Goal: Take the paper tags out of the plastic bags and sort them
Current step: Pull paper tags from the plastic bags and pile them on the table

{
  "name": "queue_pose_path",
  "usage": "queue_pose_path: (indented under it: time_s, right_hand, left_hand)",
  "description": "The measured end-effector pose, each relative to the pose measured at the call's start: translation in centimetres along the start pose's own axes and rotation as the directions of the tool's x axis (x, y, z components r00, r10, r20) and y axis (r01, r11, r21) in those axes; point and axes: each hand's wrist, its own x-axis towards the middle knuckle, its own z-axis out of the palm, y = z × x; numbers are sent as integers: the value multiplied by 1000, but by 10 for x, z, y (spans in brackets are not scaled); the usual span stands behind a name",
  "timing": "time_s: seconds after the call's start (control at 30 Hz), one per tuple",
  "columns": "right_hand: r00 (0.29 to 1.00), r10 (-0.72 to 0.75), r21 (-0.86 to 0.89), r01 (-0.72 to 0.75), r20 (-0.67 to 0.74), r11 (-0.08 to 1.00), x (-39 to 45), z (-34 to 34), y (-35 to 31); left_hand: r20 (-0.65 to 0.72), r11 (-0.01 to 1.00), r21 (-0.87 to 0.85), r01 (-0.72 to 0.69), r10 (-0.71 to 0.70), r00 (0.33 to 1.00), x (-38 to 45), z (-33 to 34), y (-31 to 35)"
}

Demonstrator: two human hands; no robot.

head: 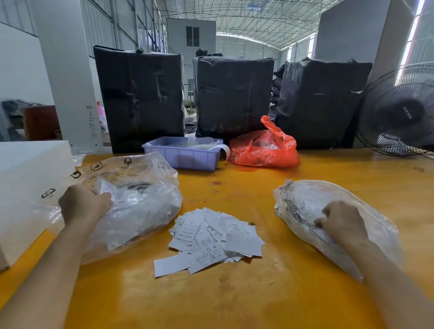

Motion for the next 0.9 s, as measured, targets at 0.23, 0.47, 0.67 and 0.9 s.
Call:
queue_pose_path:
  time_s: [0.23, 0.47, 0.67, 0.9]
  right_hand:
    - [992, -26, 56, 34, -127, 998, 2, 0, 1]
    - [979, -59, 132, 86, -193, 987, 3, -2, -2]
    - [936, -13, 329, 136, -351, 934, 0, -7, -5]
    - [964, 149, 866, 122, -219, 486, -13, -23, -40]
  left_hand:
    - [-16, 980, 180, -89, 93, 996, -2, -2, 10]
    - [-25, 945, 300, -128, 141, 990, -1, -9, 21]
    - [-57, 925, 315, -213, 242, 969, -12, -6, 41]
    - [18, 852, 53, -520, 520, 854, -50, 16, 76]
